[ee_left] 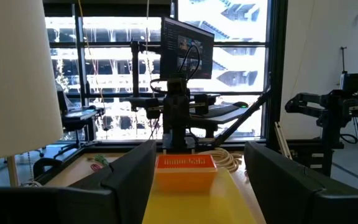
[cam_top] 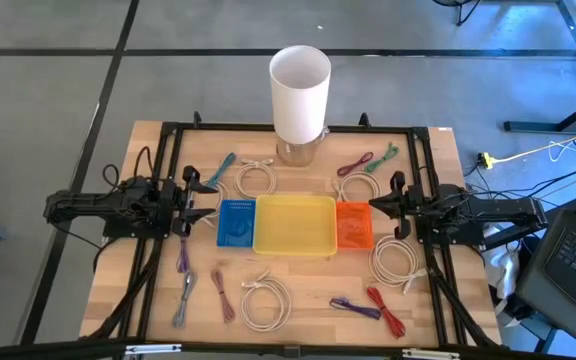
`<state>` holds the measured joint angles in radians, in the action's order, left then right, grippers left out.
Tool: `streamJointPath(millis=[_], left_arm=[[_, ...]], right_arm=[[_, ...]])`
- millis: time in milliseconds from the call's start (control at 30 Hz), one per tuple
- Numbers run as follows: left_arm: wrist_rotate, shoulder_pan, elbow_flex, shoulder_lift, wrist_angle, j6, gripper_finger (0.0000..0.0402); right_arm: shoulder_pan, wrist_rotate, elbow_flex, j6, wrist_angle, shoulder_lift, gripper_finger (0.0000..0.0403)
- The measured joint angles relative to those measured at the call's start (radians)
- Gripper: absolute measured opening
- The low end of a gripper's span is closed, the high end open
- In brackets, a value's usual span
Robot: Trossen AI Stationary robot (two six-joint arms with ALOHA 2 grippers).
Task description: Pick & Place USB Port
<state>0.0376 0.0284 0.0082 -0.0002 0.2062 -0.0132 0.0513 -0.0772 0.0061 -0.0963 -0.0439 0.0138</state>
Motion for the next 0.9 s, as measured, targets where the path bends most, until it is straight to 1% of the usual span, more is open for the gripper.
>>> streamJointPath(millis=[900], left_arm=[[0.000,0.000,0.000,0.000,0.000,0.000,0.0240]], right_arm=[[0.000,0.000,0.000,0.000,0.000,0.000,0.0021]])
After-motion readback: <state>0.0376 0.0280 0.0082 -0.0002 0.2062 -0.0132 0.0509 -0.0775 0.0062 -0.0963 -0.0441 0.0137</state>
